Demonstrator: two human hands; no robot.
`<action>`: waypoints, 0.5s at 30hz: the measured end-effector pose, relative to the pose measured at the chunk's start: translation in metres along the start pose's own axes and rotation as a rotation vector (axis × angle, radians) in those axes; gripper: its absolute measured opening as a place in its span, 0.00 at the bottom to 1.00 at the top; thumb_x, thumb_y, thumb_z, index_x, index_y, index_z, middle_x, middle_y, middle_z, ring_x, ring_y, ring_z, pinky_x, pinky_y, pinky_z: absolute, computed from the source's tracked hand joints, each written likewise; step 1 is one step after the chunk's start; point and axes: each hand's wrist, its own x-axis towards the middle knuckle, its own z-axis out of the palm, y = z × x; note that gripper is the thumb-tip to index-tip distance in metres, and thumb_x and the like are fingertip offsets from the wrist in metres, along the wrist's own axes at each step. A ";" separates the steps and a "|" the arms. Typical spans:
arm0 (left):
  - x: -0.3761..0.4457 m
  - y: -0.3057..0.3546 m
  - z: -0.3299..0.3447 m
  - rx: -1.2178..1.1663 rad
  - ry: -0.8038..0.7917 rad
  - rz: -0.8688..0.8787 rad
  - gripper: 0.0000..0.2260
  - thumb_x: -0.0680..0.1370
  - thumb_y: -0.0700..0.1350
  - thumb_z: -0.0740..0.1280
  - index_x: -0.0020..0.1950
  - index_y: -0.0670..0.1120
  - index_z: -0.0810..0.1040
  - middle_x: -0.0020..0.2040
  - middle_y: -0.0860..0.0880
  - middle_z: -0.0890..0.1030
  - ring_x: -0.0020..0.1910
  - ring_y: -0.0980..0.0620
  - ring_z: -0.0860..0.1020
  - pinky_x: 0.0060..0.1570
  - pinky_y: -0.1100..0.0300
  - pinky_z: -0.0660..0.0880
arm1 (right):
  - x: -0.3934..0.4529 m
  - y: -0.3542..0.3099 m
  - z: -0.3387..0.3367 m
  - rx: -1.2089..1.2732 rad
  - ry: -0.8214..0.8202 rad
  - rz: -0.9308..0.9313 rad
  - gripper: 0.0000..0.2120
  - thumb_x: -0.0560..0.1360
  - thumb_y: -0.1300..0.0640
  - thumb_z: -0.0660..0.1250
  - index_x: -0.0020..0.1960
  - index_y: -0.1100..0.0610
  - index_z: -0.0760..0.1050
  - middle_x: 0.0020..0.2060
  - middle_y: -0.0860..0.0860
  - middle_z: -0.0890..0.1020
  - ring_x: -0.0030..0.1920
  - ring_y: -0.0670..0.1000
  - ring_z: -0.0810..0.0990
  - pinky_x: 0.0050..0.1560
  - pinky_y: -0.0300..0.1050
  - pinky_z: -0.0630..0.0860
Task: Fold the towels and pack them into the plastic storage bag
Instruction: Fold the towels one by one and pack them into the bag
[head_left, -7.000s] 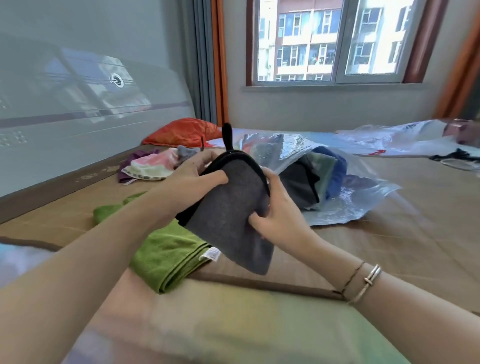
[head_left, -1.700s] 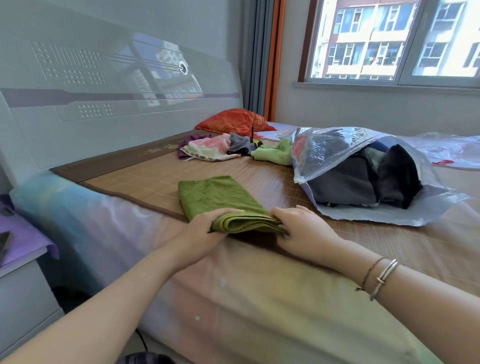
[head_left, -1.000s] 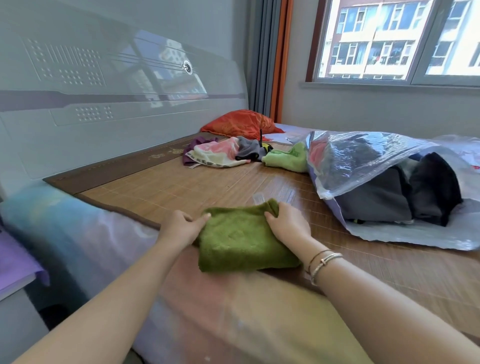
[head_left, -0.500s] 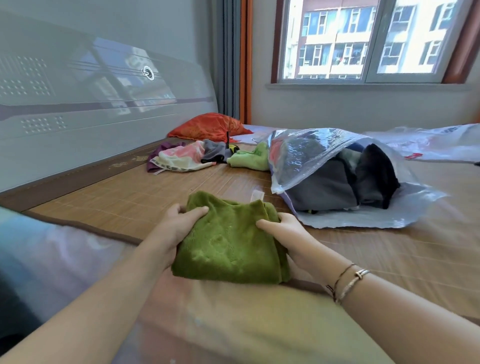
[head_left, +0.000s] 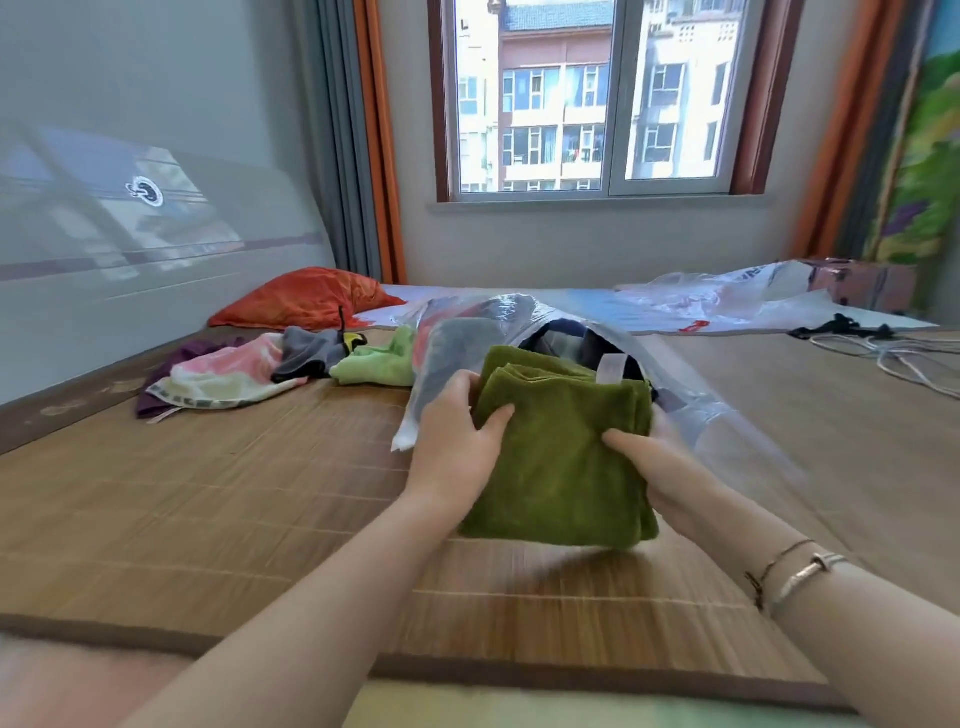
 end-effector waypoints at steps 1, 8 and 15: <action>0.005 -0.002 0.005 0.190 0.085 0.119 0.10 0.76 0.49 0.69 0.56 0.50 0.75 0.52 0.53 0.79 0.52 0.54 0.74 0.56 0.54 0.75 | 0.013 -0.002 0.003 -0.048 0.052 -0.055 0.21 0.77 0.63 0.65 0.67 0.52 0.66 0.58 0.50 0.77 0.55 0.52 0.77 0.55 0.48 0.75; 0.027 -0.054 -0.013 0.790 0.323 0.250 0.31 0.66 0.52 0.77 0.59 0.49 0.61 0.55 0.45 0.70 0.50 0.43 0.72 0.44 0.56 0.63 | 0.089 0.010 0.075 -0.770 0.205 -0.416 0.23 0.76 0.57 0.66 0.66 0.60 0.61 0.60 0.57 0.70 0.61 0.59 0.71 0.57 0.50 0.70; 0.037 -0.083 -0.021 0.586 0.114 -0.110 0.11 0.77 0.54 0.61 0.41 0.49 0.65 0.38 0.49 0.73 0.33 0.51 0.71 0.28 0.58 0.61 | 0.074 0.044 0.085 -1.348 0.375 -0.997 0.18 0.63 0.61 0.73 0.49 0.58 0.71 0.45 0.57 0.74 0.45 0.60 0.74 0.48 0.54 0.70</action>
